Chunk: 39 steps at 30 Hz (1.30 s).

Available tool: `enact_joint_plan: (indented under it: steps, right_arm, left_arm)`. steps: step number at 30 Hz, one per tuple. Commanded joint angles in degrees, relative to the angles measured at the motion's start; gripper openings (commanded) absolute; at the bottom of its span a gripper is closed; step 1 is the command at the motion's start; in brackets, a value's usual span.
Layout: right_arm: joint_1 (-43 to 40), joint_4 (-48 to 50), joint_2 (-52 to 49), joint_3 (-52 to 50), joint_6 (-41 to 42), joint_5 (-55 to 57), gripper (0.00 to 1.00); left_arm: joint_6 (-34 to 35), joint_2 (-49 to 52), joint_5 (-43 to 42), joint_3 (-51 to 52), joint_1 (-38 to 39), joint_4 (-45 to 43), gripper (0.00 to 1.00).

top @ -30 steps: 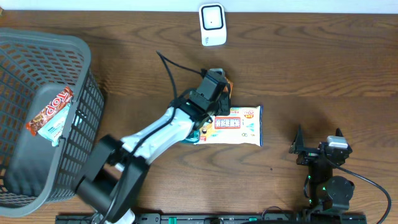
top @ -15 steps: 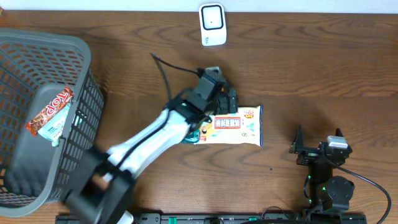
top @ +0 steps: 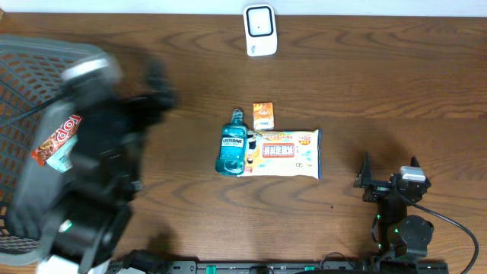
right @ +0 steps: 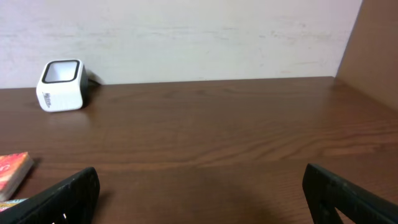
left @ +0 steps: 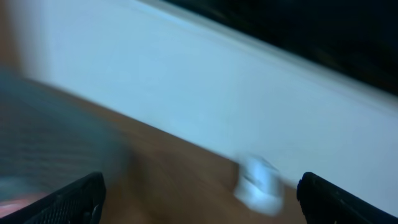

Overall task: Scan the item barcode
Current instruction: 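Place the orange tissue pack on the table above the snack bag, then reach the left gripper into the basket and grasp the mint-green wipes pack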

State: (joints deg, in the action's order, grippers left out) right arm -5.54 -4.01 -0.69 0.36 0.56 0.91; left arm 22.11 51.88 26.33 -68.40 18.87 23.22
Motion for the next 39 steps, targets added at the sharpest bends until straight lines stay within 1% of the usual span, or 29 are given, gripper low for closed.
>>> enact_joint_plan:
  steps: [1, 3, 5, 7, 10, 12, 14, 15, 17, 20, 22, 25, 29, 34, 39]
  right_arm:
    - [0.4, -0.2, 0.2, 0.0, -0.9, 0.2, 0.99]
    - [0.4, -0.2, 0.2, 0.0, -0.9, 0.2, 0.99]
    - [0.4, -0.2, 0.2, 0.0, -0.9, 0.2, 0.99]
    - [0.4, -0.2, 0.2, 0.0, -0.9, 0.2, 0.99]
    - [0.4, -0.2, 0.2, 0.0, -0.9, 0.2, 0.99]
    - [0.4, -0.2, 0.2, 0.0, -0.9, 0.2, 0.99]
    - [0.4, -0.2, 0.2, 0.0, -0.9, 0.2, 0.99]
    - [0.4, -0.2, 0.2, 0.0, -0.9, 0.2, 0.99]
    - [0.4, -0.2, 0.2, 0.0, -0.9, 0.2, 0.99]
    - [0.4, -0.2, 0.2, 0.0, -0.9, 0.2, 0.99]
    - [0.4, -0.2, 0.2, 0.0, -0.9, 0.2, 0.99]
    - [0.4, -0.2, 0.2, 0.0, -0.9, 0.2, 0.99]
    - [0.4, -0.2, 0.2, 0.0, -0.9, 0.2, 0.99]
    - [0.4, -0.2, 0.2, 0.0, -0.9, 0.2, 0.99]
    - [0.4, -0.2, 0.2, 0.0, -0.9, 0.2, 0.99]
  left_arm:
    - [4.2, -1.2, 10.9, -0.4, -12.5, 3.7, 0.98]
    - [7.1, -0.9, 5.4, -0.4, -21.2, 7.0, 0.98]
    - [9.4, 0.8, -3.5, -0.4, -30.1, 10.0, 0.98]
    - [10.2, 3.8, -15.1, -0.4, -39.3, 12.0, 0.98]
    - [11.7, 9.3, -28.5, -0.4, -50.3, 13.7, 0.98]
    - [11.8, 13.1, -36.0, -0.4, -56.0, 14.6, 0.98]
    - [11.1, 17.0, -42.3, -0.4, -59.8, 15.5, 0.98]
    - [10.4, 19.0, -44.1, -0.4, -61.0, 16.0, 0.98]
    - [8.7, 22.9, -45.0, -0.4, -62.2, 17.3, 0.98]
    - [4.5, 28.9, -44.9, -0.4, -62.1, 18.5, 0.98]
    - [3.4, 32.4, -44.7, -0.4, -62.1, 18.8, 0.98]
    - [3.4, 37.4, -43.0, -0.3, -62.2, 18.5, 1.00]
    - [3.0, 42.5, -39.8, -0.3, -62.2, 18.4, 1.00]
    - [3.0, 47.0, -39.5, -0.3, -62.2, 18.3, 1.00]
    - [3.0, 49.9, -35.5, -0.1, -62.2, 18.3, 1.00]
